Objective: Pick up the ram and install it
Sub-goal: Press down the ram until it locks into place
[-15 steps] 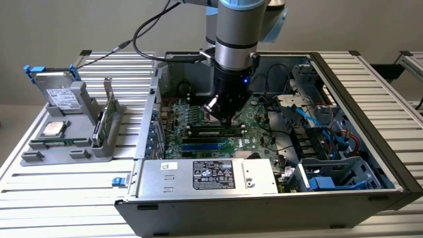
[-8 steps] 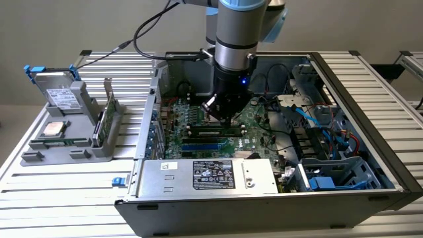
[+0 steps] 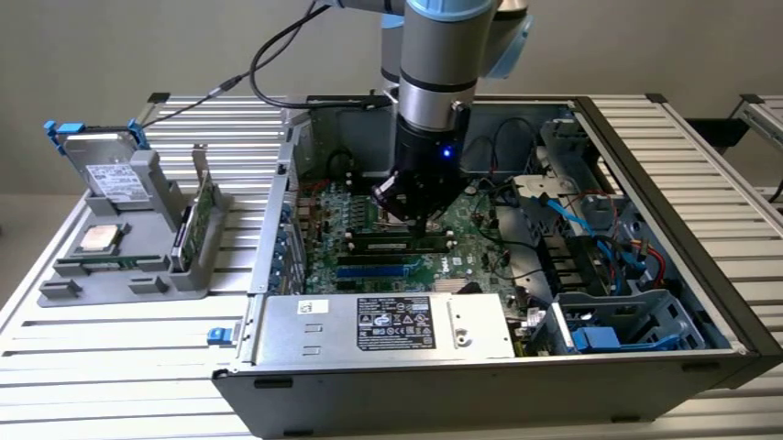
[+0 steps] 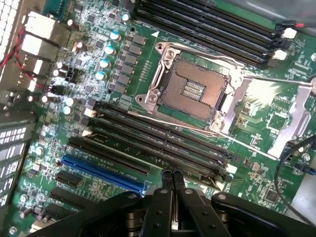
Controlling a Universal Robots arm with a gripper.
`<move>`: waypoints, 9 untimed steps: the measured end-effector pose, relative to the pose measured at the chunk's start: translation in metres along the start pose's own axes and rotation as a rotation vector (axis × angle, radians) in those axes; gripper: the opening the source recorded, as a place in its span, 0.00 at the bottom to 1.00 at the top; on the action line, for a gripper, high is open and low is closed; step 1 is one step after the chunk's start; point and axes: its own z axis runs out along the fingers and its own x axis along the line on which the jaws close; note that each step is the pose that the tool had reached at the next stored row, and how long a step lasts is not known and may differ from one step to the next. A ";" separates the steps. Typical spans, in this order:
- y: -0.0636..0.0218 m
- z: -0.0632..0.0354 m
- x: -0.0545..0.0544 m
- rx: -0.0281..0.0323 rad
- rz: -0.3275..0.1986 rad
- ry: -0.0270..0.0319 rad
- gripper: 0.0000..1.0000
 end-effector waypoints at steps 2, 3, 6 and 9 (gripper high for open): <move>0.0000 0.0002 0.000 -0.0011 0.034 0.0008 0.10; 0.0000 0.0003 0.000 -0.0018 0.052 0.0012 0.10; 0.0000 0.0006 0.000 -0.0036 0.104 0.0024 0.10; 0.0000 0.0009 0.000 -0.0054 0.155 0.0036 0.10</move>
